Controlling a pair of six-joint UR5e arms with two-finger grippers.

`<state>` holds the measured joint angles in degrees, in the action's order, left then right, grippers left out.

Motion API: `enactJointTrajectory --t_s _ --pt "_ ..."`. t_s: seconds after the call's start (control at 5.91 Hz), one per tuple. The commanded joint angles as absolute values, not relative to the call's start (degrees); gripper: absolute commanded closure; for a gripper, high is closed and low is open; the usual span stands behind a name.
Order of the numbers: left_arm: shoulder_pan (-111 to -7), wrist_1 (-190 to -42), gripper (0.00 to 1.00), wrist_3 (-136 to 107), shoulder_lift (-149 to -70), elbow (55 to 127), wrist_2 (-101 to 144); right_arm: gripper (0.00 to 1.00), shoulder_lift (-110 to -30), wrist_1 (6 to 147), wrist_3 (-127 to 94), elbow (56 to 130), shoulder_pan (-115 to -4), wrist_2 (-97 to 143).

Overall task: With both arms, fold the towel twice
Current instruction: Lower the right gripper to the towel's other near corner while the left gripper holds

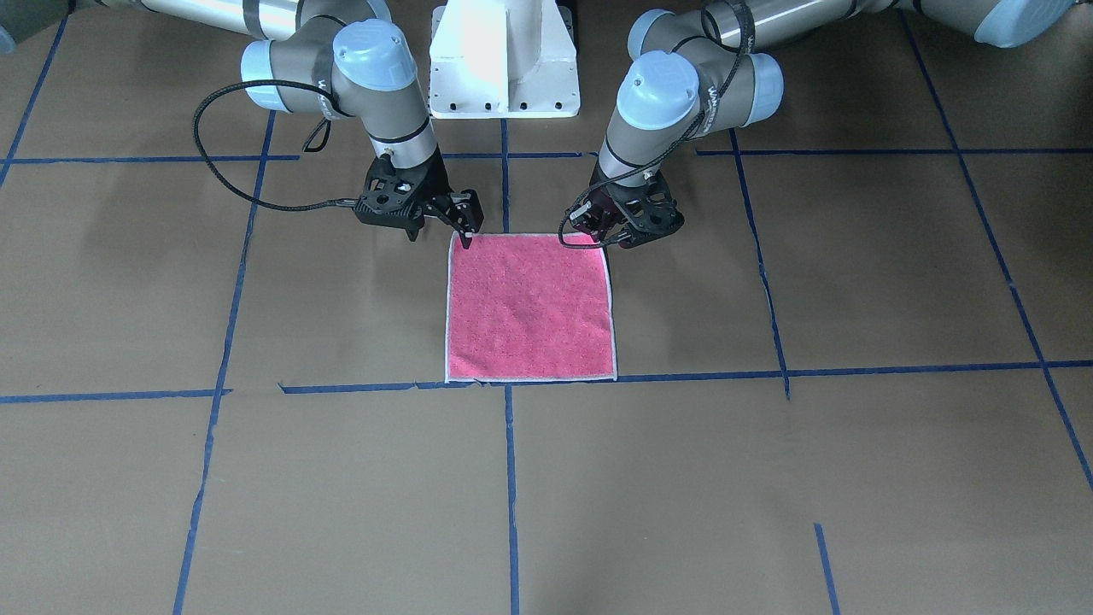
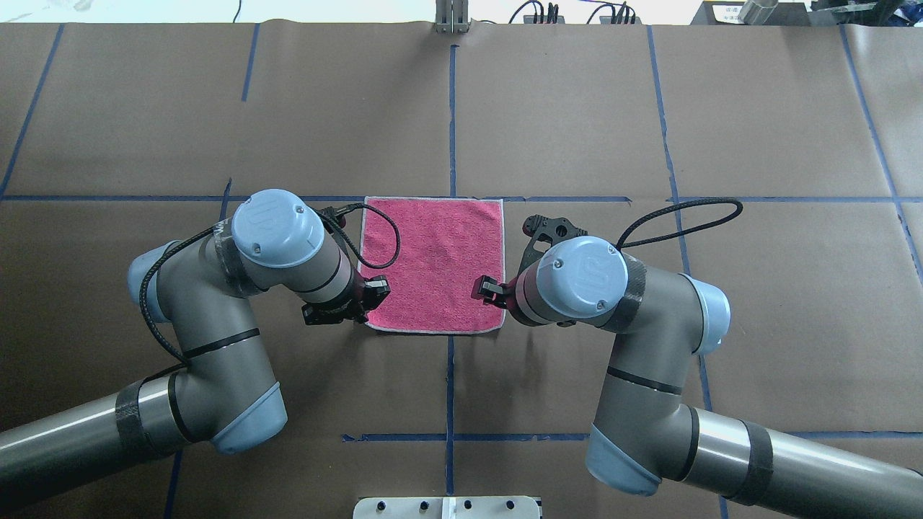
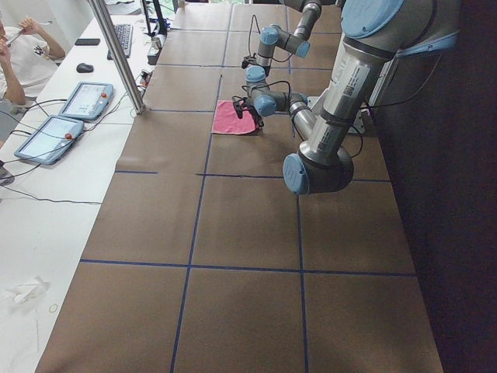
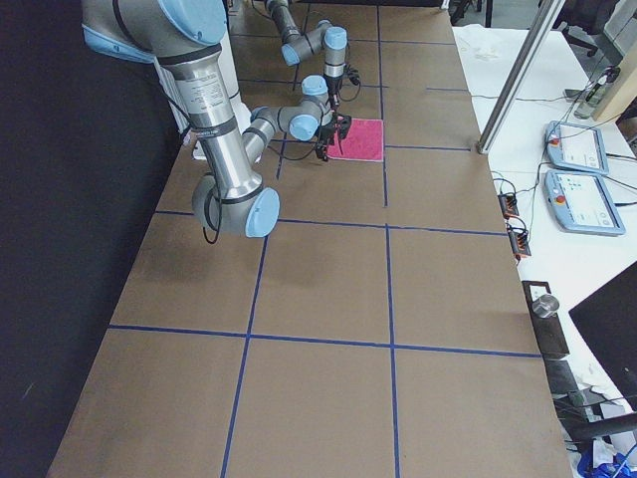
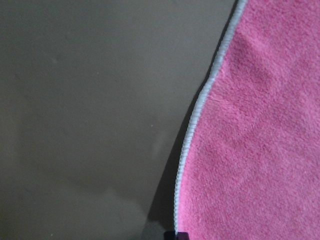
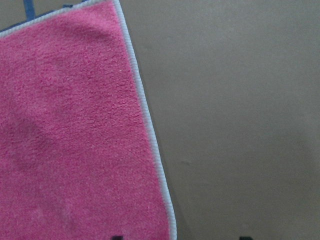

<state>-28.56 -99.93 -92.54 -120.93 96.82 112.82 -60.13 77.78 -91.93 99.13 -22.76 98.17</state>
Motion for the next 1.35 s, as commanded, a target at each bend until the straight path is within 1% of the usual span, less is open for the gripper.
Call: enactJointTrajectory --t_s 0.0,0.34,0.51,0.68,1.02,1.18 --pt "-28.7 -99.9 0.99 -92.5 -120.9 97.0 112.9 0.32 -59.6 77.8 -92.3 98.7 -21.5 97.6" --pt "-28.7 -99.9 0.99 -92.5 -120.9 97.0 112.9 0.37 -59.6 77.4 -92.3 97.9 -20.9 97.6" --pt "-28.7 -99.9 0.99 -92.5 -120.9 97.0 112.9 0.49 -59.7 77.4 -92.3 97.8 -21.0 97.6" --pt "-28.7 -99.9 0.99 -92.5 -120.9 97.0 112.9 0.56 -59.6 77.3 -92.2 97.6 -21.0 97.6" --pt "-28.7 -99.9 0.99 -92.4 -120.8 97.0 112.9 0.58 -59.6 77.1 -92.0 96.9 -21.0 97.3" --pt "-28.7 -99.9 0.99 -92.4 -120.8 96.9 112.9 0.63 -59.5 77.1 -92.0 96.8 -21.0 97.3"
